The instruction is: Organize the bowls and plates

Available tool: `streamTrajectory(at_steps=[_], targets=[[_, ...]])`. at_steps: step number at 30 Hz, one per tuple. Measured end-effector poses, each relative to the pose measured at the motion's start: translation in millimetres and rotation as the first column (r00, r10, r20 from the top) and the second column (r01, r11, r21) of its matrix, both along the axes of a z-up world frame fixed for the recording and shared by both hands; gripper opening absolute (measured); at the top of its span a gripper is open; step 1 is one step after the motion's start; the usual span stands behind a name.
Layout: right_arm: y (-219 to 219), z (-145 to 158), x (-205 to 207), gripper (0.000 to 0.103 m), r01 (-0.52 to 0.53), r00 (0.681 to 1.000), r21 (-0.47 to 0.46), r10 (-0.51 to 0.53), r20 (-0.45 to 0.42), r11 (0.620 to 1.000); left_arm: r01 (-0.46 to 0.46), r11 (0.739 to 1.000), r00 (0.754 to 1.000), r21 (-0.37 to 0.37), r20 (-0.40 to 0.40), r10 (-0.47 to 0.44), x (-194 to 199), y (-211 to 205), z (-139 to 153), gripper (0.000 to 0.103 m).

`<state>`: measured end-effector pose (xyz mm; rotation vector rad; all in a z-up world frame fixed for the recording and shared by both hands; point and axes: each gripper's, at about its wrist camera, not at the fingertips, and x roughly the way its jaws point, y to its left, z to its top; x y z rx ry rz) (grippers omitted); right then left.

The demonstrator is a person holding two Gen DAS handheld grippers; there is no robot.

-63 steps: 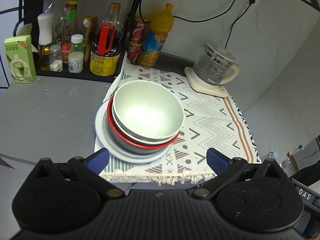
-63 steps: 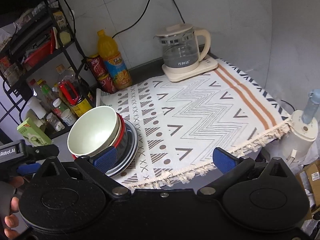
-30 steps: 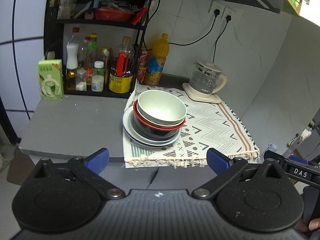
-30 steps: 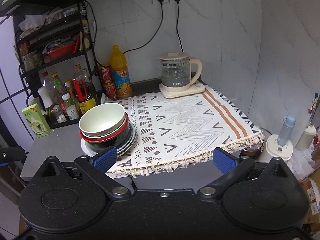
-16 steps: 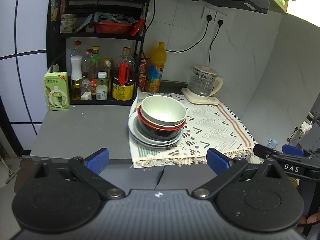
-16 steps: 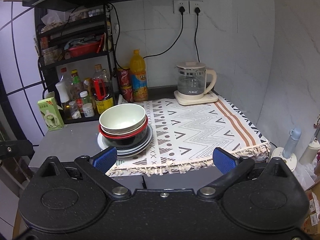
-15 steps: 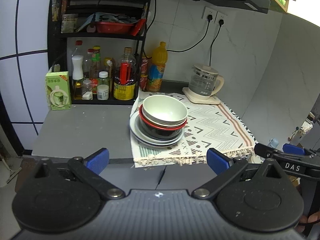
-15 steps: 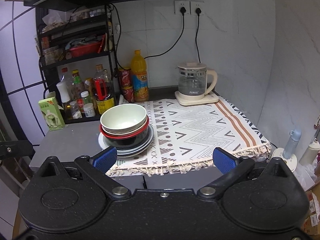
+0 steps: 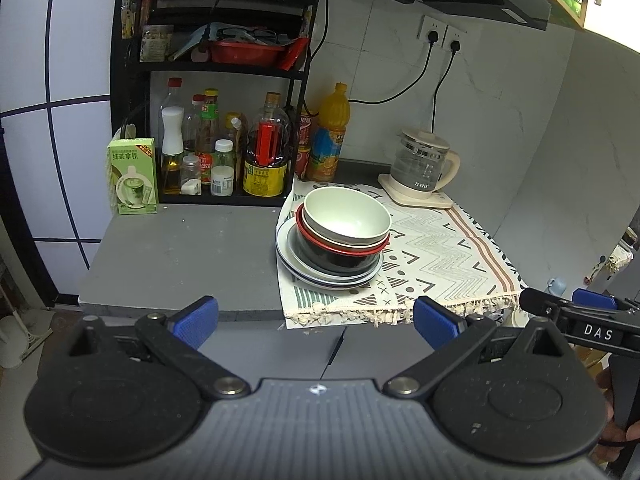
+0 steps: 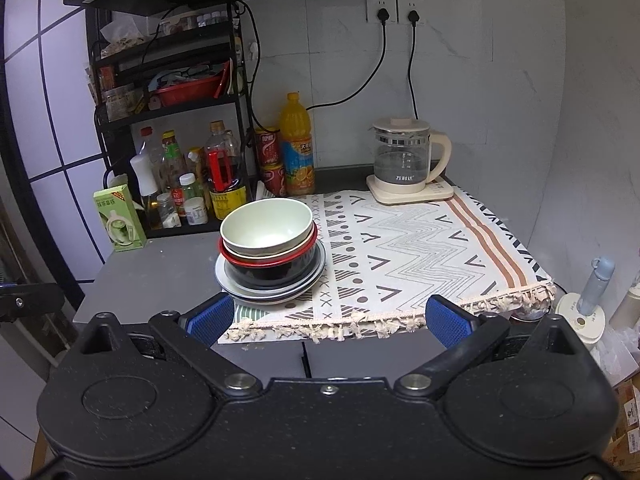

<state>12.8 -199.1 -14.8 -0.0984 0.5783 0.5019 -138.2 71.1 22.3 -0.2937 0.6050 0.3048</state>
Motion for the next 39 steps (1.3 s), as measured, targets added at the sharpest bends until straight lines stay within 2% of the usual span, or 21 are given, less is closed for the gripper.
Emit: streamTrajectory(at_steps=[39], targets=[[-13, -6, 7, 0.103, 0.023, 1.0, 0.002, -0.023, -0.018, 1.0, 0.017, 1.0, 1.0, -0.025, -0.008, -0.017, 22, -15, 0, 0.102]])
